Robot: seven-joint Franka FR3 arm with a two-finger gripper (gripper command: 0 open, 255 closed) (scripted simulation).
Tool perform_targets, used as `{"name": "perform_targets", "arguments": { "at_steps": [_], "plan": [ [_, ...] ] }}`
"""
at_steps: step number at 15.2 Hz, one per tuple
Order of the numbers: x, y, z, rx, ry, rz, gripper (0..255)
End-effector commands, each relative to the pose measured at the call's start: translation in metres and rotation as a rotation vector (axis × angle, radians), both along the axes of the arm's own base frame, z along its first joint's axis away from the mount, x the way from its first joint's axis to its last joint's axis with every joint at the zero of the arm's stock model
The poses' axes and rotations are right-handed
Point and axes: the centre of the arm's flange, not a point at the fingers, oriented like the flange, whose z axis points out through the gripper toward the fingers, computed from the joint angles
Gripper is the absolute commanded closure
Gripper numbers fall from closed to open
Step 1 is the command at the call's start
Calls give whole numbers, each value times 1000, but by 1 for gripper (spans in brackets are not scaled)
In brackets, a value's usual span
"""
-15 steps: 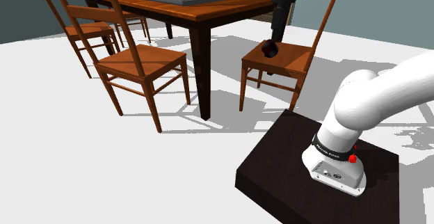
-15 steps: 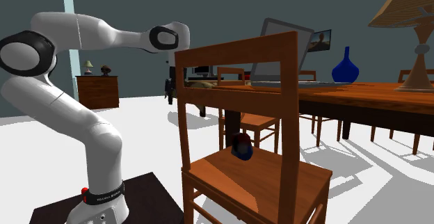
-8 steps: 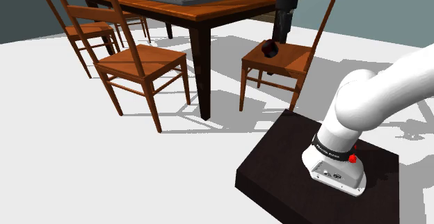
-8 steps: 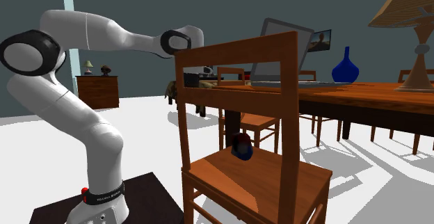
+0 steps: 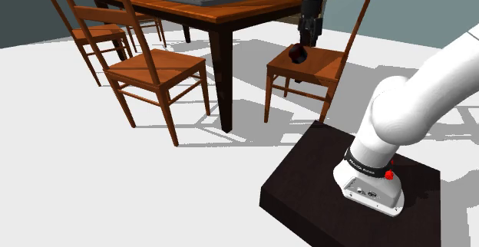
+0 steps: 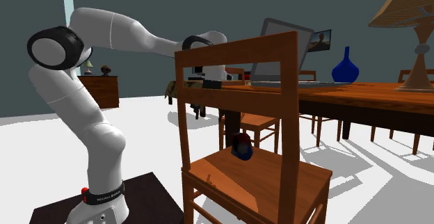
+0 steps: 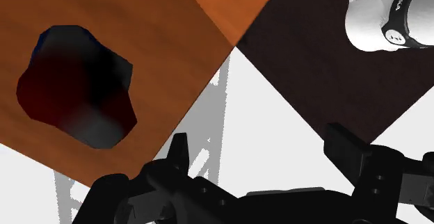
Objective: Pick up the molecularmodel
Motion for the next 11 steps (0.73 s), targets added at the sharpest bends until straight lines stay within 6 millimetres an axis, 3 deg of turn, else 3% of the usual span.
{"name": "perform_targets", "arguments": {
  "at_steps": [1,8,11],
  "plan": [
    [16,-23,-10,1,4,86,0],
    [82,-79,-41,14,15,362,0],
    [89,-83,-54,15,16,386,0]
  ]
}}
